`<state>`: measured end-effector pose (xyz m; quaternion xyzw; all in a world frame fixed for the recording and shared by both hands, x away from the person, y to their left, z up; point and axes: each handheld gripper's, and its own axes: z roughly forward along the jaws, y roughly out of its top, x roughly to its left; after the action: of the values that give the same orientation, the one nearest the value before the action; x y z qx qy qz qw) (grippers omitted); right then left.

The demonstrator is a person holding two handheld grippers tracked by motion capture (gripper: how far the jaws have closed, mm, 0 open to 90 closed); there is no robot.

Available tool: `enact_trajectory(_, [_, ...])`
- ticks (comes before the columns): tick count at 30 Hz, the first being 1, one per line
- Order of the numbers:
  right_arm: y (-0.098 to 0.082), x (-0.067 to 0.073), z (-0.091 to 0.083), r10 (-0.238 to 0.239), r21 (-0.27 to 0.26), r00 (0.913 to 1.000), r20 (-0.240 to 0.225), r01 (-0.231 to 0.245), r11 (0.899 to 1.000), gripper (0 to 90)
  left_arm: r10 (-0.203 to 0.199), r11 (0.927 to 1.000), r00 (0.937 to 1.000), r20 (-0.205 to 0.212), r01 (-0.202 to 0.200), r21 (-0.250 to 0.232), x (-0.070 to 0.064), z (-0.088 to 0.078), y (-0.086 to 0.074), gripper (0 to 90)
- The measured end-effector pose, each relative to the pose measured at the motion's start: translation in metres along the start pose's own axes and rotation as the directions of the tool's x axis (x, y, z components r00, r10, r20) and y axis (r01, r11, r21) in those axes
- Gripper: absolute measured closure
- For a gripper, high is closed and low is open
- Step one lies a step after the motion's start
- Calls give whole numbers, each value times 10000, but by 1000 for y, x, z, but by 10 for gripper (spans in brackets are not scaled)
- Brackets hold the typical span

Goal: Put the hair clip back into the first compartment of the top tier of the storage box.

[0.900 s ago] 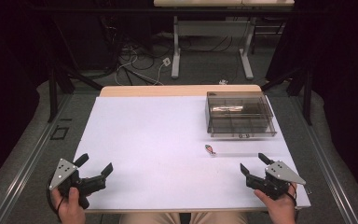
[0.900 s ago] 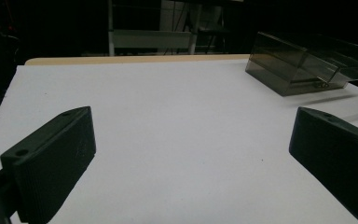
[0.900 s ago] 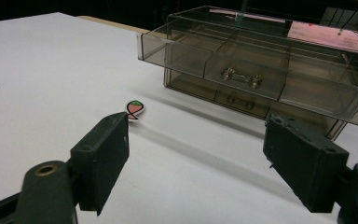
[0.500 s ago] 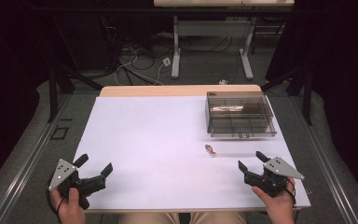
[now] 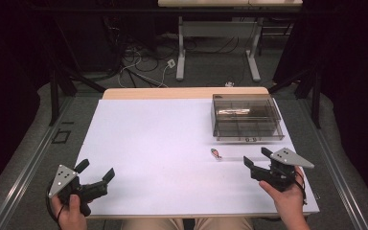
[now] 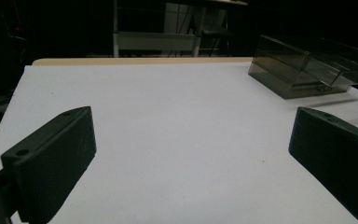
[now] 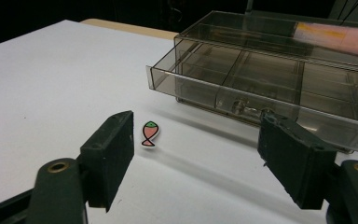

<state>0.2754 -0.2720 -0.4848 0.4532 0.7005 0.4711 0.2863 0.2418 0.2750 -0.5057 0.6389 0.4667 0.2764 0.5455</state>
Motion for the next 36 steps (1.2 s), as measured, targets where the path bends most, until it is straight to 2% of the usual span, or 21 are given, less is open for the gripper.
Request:
enact_trajectory(4, [6,-1,9,-134,273,9996,-246,141,9995,227,-28,10000,10000,48,28,7,0,1,0,7])
enact_trajectory(10, [14,3,20,-288,541,9989,-373,308,9981,196,13,10000,10000,82,-13,13,-2,1,0,7])
enact_trajectory(20, [23,10,37,-210,957,9972,-720,278,9950,197,59,9999,9999,130,-61,158,-5,2,-2,6])
enact_trajectory(26, [28,13,47,237,1477,9941,-1054,-79,9890,220,171,9994,9996,233,-177,284,-7,5,-2,7])
enact_trajectory(27, [28,13,50,377,1692,9915,-1249,-161,9854,232,191,9994,9995,240,-198,292,-7,5,-2,7])
enact_trajectory(28, [28,13,50,377,1692,9915,-1249,-161,9854,232,195,9994,9995,251,-202,294,-8,5,-2,7])
enact_trajectory(30, [28,14,55,692,1986,9869,-1460,-393,9793,235,200,9994,9995,256,-207,287,-8,5,-2,7])
enact_trajectory(34, [28,19,61,960,2267,9826,-1590,-583,9722,244,189,9994,9995,259,-197,294,-8,5,-2,6])
enact_trajectory(36, [28,22,65,646,2189,9856,-1565,-292,9753,244,205,9993,9994,264,-214,310,-8,5,-2,7])
